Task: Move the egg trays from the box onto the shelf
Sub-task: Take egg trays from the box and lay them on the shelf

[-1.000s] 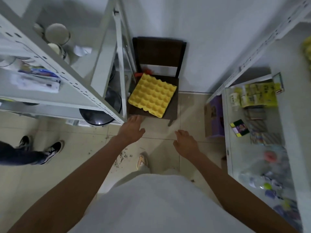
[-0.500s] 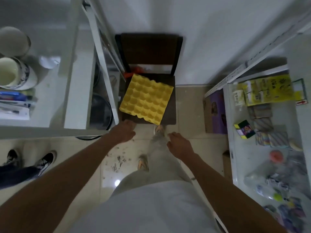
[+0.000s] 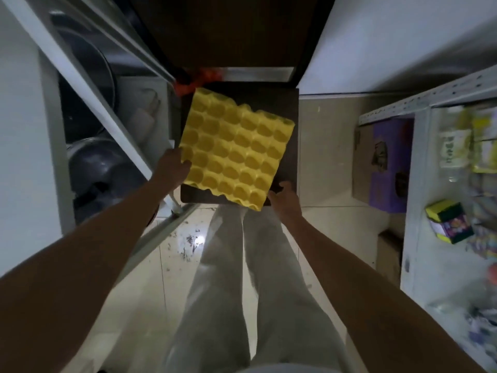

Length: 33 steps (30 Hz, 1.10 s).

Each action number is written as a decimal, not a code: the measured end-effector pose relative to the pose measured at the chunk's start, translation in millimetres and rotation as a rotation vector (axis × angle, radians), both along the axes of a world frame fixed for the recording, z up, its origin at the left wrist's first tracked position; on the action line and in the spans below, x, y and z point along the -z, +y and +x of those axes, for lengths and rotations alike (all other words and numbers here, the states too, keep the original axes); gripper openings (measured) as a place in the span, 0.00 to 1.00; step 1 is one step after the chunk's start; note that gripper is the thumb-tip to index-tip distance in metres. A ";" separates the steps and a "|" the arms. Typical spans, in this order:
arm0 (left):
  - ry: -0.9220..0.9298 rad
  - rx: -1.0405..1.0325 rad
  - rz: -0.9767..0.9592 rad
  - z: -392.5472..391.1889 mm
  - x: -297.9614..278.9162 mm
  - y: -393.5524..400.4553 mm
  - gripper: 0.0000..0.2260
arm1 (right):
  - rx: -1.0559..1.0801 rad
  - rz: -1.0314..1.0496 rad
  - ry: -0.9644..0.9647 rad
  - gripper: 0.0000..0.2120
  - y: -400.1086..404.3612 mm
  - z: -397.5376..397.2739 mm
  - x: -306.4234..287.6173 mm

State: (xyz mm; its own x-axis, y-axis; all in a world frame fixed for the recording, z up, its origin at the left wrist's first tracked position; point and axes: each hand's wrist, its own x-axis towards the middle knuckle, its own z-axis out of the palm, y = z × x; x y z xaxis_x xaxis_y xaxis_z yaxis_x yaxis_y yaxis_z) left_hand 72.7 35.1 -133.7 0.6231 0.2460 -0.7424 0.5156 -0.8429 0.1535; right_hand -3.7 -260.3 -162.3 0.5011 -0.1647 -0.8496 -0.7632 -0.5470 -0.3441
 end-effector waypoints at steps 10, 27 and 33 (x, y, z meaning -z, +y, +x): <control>-0.106 -0.134 0.111 1.3 20.0 -2.1 0.20 | 0.023 -0.204 -0.191 0.10 11.0 61.2 17.0; -0.116 -0.620 -0.157 25.1 7.9 11.3 0.05 | -0.040 -0.083 -0.317 0.12 -5.7 86.8 -0.3; -0.259 -0.725 -0.214 25.5 -68.1 -24.8 0.14 | 0.171 -0.125 -0.377 0.09 -19.5 33.5 -60.0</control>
State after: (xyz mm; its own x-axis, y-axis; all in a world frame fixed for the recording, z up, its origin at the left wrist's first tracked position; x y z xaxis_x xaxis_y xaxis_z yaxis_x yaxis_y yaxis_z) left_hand 98.3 10.4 -65.6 0.5213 0.5246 -0.6731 0.8500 -0.2499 0.4637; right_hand 29.8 -279.9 -102.2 0.7292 -0.3623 -0.5805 -0.6799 -0.4792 -0.5550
